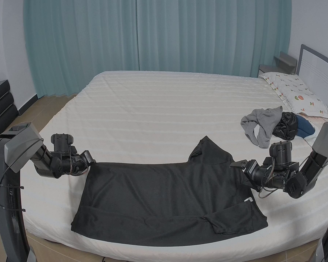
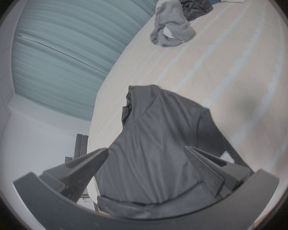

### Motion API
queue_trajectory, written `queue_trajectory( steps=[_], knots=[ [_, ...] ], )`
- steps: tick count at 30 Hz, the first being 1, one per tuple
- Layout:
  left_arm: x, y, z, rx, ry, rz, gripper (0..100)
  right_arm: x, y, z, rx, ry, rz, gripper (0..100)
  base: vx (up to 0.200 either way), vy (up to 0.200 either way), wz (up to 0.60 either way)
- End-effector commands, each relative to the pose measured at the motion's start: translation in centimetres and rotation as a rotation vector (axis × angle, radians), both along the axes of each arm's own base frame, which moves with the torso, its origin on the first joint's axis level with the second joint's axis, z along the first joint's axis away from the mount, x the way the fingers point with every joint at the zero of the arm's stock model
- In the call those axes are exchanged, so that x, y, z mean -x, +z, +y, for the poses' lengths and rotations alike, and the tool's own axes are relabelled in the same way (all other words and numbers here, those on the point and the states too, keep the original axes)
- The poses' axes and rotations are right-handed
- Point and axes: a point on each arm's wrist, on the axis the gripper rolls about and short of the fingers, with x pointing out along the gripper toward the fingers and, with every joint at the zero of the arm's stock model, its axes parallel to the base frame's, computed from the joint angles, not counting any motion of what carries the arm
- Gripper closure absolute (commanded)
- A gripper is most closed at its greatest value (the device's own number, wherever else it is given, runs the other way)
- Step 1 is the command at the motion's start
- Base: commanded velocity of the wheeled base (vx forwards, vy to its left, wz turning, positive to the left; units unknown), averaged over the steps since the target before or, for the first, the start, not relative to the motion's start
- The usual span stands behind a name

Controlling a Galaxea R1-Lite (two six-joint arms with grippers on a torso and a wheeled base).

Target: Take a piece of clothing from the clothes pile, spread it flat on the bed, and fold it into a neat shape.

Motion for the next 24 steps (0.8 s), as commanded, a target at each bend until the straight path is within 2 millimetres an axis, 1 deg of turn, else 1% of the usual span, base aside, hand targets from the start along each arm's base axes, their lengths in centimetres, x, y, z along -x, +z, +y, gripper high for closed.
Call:
queue_trajectory(
  steps=[1, 2, 3, 5, 8, 9, 11, 13, 18, 19, 20, 22, 24],
  knots=[
    [0.3, 1.2, 0.0, 0.02, 0.016, -0.014, 100, -3.9, -2.1, -0.2, 0.013, -0.022, -0.008, 0, 0.0, 0.0, 0.0],
    [0.3, 1.2, 0.0, 0.02, 0.016, -0.014, 100, -3.9, -2.1, -0.2, 0.013, -0.022, -0.008, 0, 0.0, 0.0, 0.0],
    [0.3, 1.3, 0.0, 0.02, 0.016, -0.012, 100, -5.2, -1.5, -0.5, 0.039, -0.016, -0.061, 0, 0.0, 0.0, 0.0],
    [0.4, 1.4, -0.1, 0.02, 0.016, -0.012, 100, -7.0, -1.4, -1.0, 0.089, 0.002, -0.113, 0, 0.0, 0.0, 0.0],
    [0.6, 1.3, -0.1, 0.027, 0.021, -0.005, 100, -8.9, -1.6, -1.4, 0.137, 0.016, -0.123, 0, 0.0, 0.0, 0.0],
    [0.6, 1.3, -0.1, 0.027, 0.021, -0.007, 100, -9.0, -1.6, -1.5, 0.138, 0.016, -0.123, 0, 0.0, 0.0, 0.0],
    [0.6, 1.3, 0.0, 0.03, 0.024, -0.006, 100, -10.9, -2.0, -1.4, 0.174, 0.037, -0.117, 0, 0.0, 0.0, 0.0],
    [0.6, 1.3, 0.0, 0.031, 0.025, -0.005, 100, -12.2, -2.2, -1.2, 0.197, 0.054, -0.116, 0, 0.0, 0.0, 0.0],
    [0.8, 1.7, 0.0, 0.031, 0.025, -0.01, 100, -14.6, -2.8, -0.8, 0.24, 0.09, -0.091, 0, 0.0, 0.0, 0.0],
    [0.8, 1.7, 0.0, 0.031, 0.025, -0.01, 100, -14.6, -2.8, -0.8, 0.24, 0.09, -0.091, 0, 0.0, 0.0, 0.0],
    [0.8, 1.7, 0.1, 0.03, 0.027, -0.01, 100, -15.4, -2.7, -0.5, 0.234, 0.103, -0.088, 0, 0.0, 0.0, 0.0],
    [0.8, 1.7, 0.0, 0.031, 0.025, -0.01, 100, -15.8, -2.8, -0.3, 0.235, 0.107, -0.082, 0, 0.0, 0.0, 0.0],
    [0.8, 1.7, 0.1, 0.029, 0.026, -0.01, 100, -16.7, -3.9, -0.1, 0.238, 0.107, -0.077, 0, 0.0, 0.0, 0.0]
  ],
)
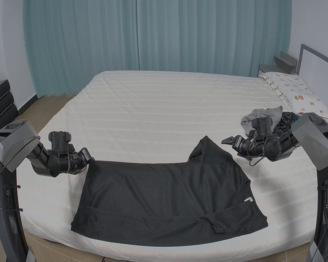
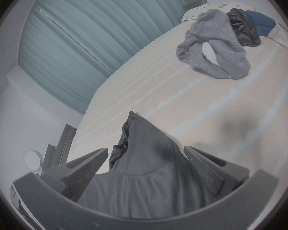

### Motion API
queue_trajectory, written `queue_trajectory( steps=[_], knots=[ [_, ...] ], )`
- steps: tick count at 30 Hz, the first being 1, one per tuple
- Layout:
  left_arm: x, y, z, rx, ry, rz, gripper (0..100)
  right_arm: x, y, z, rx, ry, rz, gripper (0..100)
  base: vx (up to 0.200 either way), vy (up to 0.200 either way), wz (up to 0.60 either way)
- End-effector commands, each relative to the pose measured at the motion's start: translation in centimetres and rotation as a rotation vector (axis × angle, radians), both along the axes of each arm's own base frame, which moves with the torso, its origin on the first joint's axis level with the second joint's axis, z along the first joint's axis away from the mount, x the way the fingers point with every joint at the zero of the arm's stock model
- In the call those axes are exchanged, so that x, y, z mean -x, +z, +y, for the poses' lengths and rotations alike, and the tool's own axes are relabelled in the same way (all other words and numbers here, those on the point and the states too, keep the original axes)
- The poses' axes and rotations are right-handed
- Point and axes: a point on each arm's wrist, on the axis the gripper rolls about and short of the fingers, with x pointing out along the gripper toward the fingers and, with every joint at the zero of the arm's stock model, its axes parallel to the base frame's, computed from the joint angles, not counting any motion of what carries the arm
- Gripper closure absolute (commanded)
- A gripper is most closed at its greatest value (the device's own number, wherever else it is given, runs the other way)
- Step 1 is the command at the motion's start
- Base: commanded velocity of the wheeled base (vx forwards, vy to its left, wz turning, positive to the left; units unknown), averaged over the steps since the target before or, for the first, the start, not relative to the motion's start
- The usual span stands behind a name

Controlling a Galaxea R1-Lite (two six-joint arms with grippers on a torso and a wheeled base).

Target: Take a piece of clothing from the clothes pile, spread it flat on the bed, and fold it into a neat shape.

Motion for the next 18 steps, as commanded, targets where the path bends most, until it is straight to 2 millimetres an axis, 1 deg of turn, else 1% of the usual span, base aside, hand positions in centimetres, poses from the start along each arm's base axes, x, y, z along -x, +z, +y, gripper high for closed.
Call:
queue_trajectory(
  steps=[1, 4, 13, 14, 17, 18],
  knots=[
    [0.1, 0.3, 0.1, 0.0, 0.003, -0.007, 100, -2.4, -3.5, 0.5, 0.019, 0.017, 0.04, 0, 0.0, 0.0, 0.0],
    [0.0, 0.3, 0.2, 0.0, 0.005, -0.008, 100, -3.0, -4.1, 0.3, 0.021, 0.012, 0.037, 0, 0.0, 0.0, 0.0],
    [-0.1, 0.2, 0.3, -0.001, 0.006, -0.01, 100, -3.4, -5.2, -0.2, 0.026, 0.003, 0.037, 0, 0.0, 0.0, 0.0],
    [-0.1, 0.3, 0.3, -0.001, 0.006, -0.01, 100, -3.4, -5.1, -0.2, 0.025, 0.002, 0.036, 100, 0.0, 0.0, 0.0],
    [-0.1, 0.2, 0.3, 0.0, 0.008, -0.008, 100, -3.3, -4.9, -0.3, 0.023, 0.003, 0.037, 100, 0.0, 0.0, 0.0],
    [-0.1, 0.2, 0.3, -0.001, 0.008, -0.01, 100, -3.2, -4.6, -0.3, 0.022, 0.003, 0.034, 100, 0.0, 0.0, 0.0]
  ],
)
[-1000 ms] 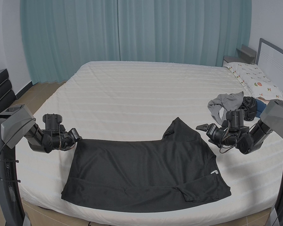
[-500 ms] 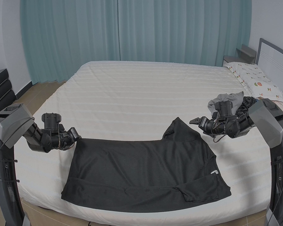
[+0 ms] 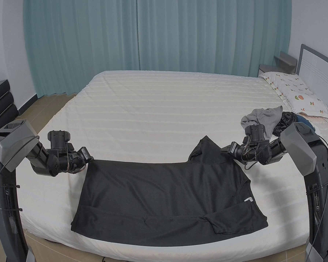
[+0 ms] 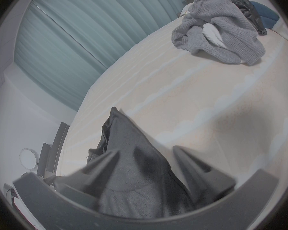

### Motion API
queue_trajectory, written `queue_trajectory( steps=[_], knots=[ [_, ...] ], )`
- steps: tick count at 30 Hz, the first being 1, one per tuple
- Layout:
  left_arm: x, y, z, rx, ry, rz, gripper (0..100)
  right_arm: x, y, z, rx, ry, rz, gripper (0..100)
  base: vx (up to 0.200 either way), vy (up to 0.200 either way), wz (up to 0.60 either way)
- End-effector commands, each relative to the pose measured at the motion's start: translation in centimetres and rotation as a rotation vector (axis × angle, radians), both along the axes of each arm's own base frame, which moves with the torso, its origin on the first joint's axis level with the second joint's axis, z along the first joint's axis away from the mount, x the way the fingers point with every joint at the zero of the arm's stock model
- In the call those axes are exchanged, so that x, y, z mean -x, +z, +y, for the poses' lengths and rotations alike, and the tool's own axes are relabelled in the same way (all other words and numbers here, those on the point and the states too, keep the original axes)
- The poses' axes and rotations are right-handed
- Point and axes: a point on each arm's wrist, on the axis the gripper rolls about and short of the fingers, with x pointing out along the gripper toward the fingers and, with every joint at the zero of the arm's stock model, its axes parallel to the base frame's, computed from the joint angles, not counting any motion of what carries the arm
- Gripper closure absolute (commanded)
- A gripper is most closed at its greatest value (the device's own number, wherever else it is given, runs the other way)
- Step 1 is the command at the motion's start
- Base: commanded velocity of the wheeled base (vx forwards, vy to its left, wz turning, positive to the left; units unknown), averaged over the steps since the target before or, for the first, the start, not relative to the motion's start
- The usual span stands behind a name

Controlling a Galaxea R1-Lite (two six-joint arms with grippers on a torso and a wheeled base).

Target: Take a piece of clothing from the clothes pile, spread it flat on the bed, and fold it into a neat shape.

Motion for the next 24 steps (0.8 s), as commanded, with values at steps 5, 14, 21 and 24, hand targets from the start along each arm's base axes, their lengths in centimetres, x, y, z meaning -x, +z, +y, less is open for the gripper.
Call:
queue_trajectory(
  steps=[5, 14, 21, 24],
  knots=[
    [0.1, 0.1, 0.1, 0.0, 0.001, -0.002, 100, 1.0, -0.3, -0.6, 0.056, 0.042, 0.016, 100, 0.0, 0.0, 0.0],
    [0.3, 1.5, 0.3, -0.017, 0.014, -0.029, 100, 2.1, 1.2, -1.2, 0.042, 0.026, -0.14, 100, 0.0, 0.0, 0.0],
    [0.3, 1.8, 1.3, -0.021, 0.037, -0.043, 100, 2.8, 1.8, -2.4, 0.037, 0.001, -0.2, 100, 0.0, 0.0, 0.0],
    [0.3, 2.0, 1.5, -0.021, 0.042, -0.047, 100, 2.7, 2.2, -2.7, 0.034, -0.008, -0.223, 100, 0.0, 0.0, 0.0]
  ],
)
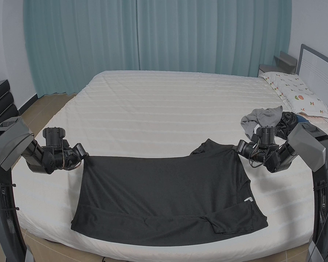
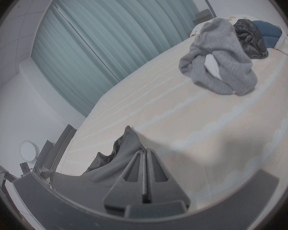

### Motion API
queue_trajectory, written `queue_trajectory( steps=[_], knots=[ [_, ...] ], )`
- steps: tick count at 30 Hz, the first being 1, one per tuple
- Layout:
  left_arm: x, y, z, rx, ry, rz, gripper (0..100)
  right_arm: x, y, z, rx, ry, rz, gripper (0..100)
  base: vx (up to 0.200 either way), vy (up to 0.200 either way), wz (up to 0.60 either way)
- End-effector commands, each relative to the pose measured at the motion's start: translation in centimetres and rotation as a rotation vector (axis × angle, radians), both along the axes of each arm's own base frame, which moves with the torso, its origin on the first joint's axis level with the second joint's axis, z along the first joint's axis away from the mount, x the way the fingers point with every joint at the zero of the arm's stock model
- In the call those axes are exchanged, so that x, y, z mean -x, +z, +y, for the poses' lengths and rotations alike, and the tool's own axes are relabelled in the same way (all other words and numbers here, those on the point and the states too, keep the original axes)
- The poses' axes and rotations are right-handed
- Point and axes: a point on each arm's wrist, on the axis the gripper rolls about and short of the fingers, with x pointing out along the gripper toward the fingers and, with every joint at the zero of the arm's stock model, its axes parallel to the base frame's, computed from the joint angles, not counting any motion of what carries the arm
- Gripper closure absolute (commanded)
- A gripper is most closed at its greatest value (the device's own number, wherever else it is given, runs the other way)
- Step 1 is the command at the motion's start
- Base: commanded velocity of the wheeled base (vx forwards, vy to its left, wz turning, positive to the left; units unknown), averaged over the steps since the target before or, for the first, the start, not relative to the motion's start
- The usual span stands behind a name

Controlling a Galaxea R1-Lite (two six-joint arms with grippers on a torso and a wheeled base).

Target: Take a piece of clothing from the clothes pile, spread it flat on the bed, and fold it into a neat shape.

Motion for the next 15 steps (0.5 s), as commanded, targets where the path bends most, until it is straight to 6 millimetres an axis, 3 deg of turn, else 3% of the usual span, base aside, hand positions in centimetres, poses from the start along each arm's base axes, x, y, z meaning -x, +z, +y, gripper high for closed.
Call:
queue_trajectory(
  steps=[1, 15],
  knots=[
    [0.1, 0.5, 0.4, -0.001, 0.01, -0.013, 100, 0.2, 1.0, -0.4, -0.004, -0.01, -0.03, 100, 0.0, 0.0, 0.0],
    [0.2, 0.2, 0.3, -0.001, 0.006, 0.001, 100, 1.3, 1.0, -0.3, 0.008, 0.002, -0.025, 100, 0.0, 0.0, 0.0]
  ],
)
